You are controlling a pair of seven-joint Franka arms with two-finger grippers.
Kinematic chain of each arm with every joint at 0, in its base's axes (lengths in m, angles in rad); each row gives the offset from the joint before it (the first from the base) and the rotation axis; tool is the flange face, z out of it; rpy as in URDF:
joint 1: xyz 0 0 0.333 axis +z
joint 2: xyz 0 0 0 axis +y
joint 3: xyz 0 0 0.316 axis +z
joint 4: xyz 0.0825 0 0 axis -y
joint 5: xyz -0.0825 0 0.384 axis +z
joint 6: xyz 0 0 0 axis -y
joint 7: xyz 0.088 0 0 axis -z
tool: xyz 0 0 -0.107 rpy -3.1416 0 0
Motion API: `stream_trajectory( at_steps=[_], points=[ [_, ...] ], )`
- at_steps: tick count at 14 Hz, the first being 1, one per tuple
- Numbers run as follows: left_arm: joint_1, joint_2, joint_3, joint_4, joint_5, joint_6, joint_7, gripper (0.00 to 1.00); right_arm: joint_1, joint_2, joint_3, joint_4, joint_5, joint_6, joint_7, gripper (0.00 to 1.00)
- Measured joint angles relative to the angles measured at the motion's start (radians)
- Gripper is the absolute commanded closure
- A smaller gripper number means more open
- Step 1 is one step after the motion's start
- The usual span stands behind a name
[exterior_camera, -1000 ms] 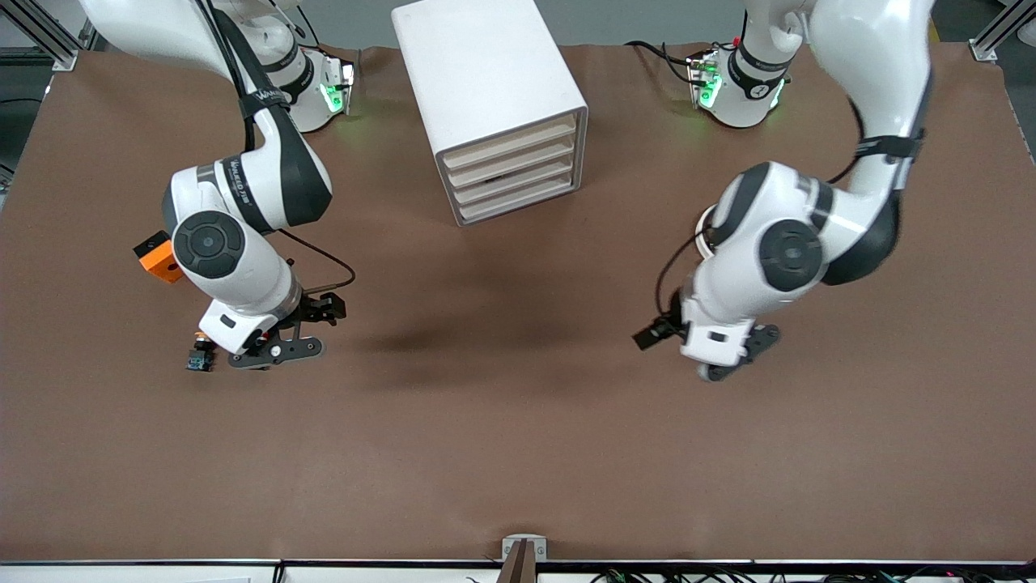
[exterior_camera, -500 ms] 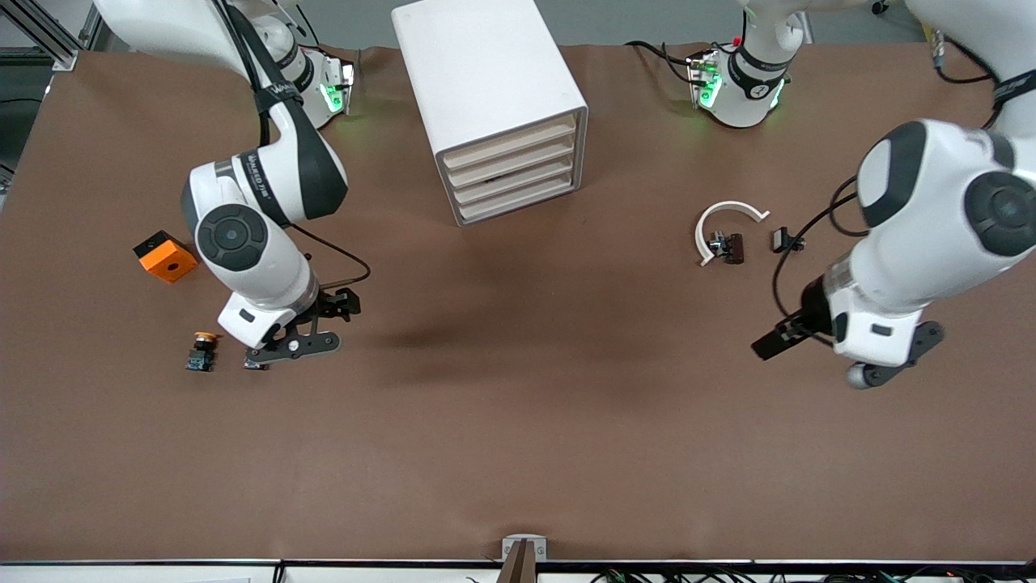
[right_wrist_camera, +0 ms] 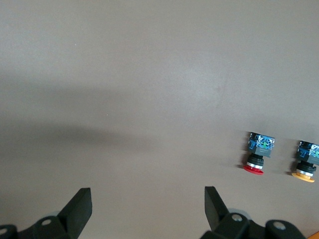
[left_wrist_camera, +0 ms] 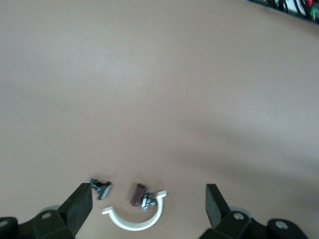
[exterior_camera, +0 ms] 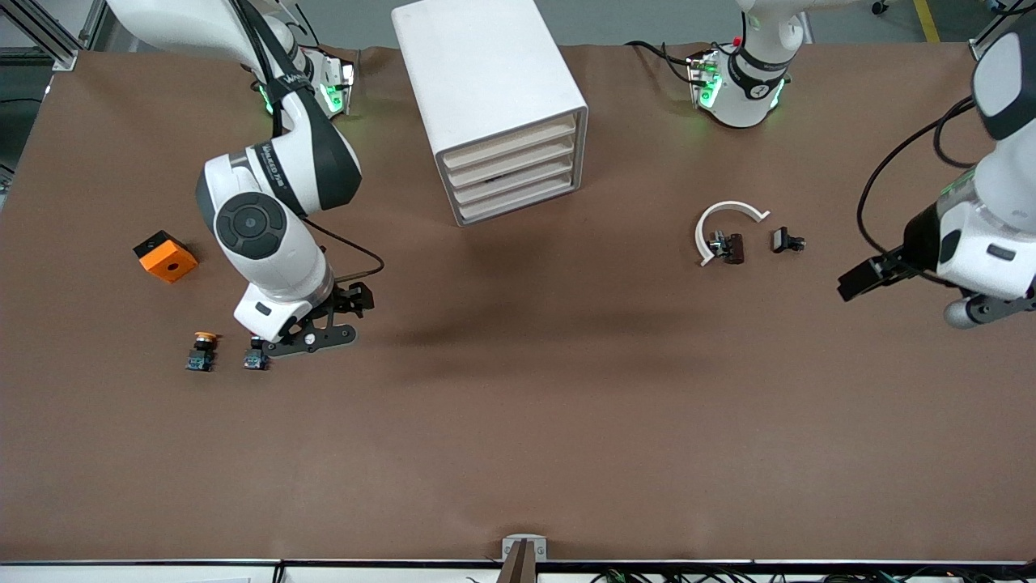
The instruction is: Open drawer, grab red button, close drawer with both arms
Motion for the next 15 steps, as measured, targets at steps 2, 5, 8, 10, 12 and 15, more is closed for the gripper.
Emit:
stream_trajectory(
  at_steps=[2, 5, 8, 10, 12, 15],
  points=[
    [0.021, -0.033, 0.0, 0.0, 0.0, -0.061, 0.102, 0.0, 0.0, 0.0, 0.0, 0.004, 0.0, 0.0, 0.0, 0.0],
    [0.06, -0.074, 0.0, -0.001, -0.015, -0.123, 0.214, 0.0, 0.0, 0.0, -0.001, 0.005, 0.0, 0.0, 0.0, 0.0],
    [0.082, -0.11, 0.005, -0.005, -0.05, -0.155, 0.262, 0.0, 0.0, 0.0, -0.003, 0.004, 0.0, 0.0, 0.0, 0.0],
    [0.06, -0.144, 0.035, -0.032, -0.06, -0.165, 0.269, 0.0, 0.0, 0.0, -0.005, 0.004, 0.0, 0.0, 0.0, 0.0],
    [-0.006, -0.178, 0.1, -0.068, -0.062, -0.165, 0.269, 0.0, 0.0, 0.0, -0.006, 0.004, 0.0, -0.003, 0.0, 0.0],
    [-0.046, -0.211, 0.133, -0.099, -0.063, -0.165, 0.269, 0.0, 0.0, 0.0, -0.006, 0.004, 0.0, -0.009, 0.0, 0.0]
  ],
)
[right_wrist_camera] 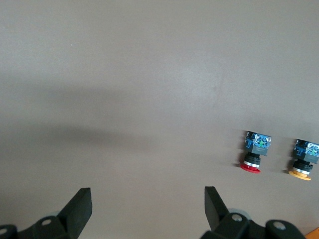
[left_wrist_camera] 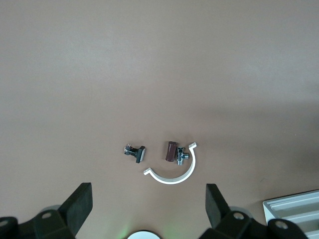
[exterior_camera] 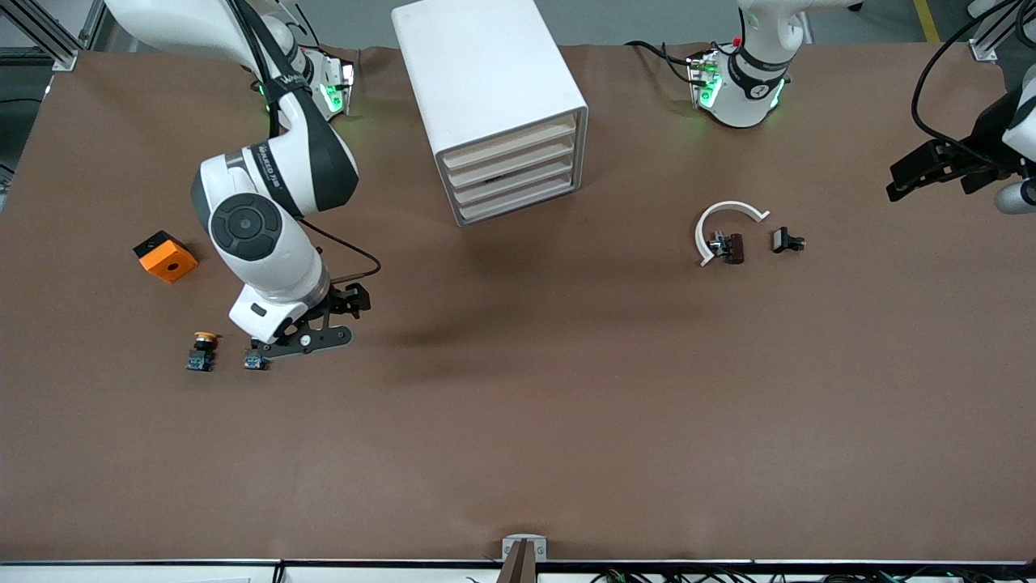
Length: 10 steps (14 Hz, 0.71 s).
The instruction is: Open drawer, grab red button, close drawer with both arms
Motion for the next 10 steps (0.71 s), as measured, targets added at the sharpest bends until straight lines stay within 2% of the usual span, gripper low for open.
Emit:
stream_trajectory(
  at_steps=[10],
  points=[
    [-0.006, -0.01, -0.006, -0.014, 0.0, -0.014, 0.0, 0.0, 0.0, 0.0, -0.001, 0.0, 0.0, 0.0, 0.0, 0.0]
  ],
)
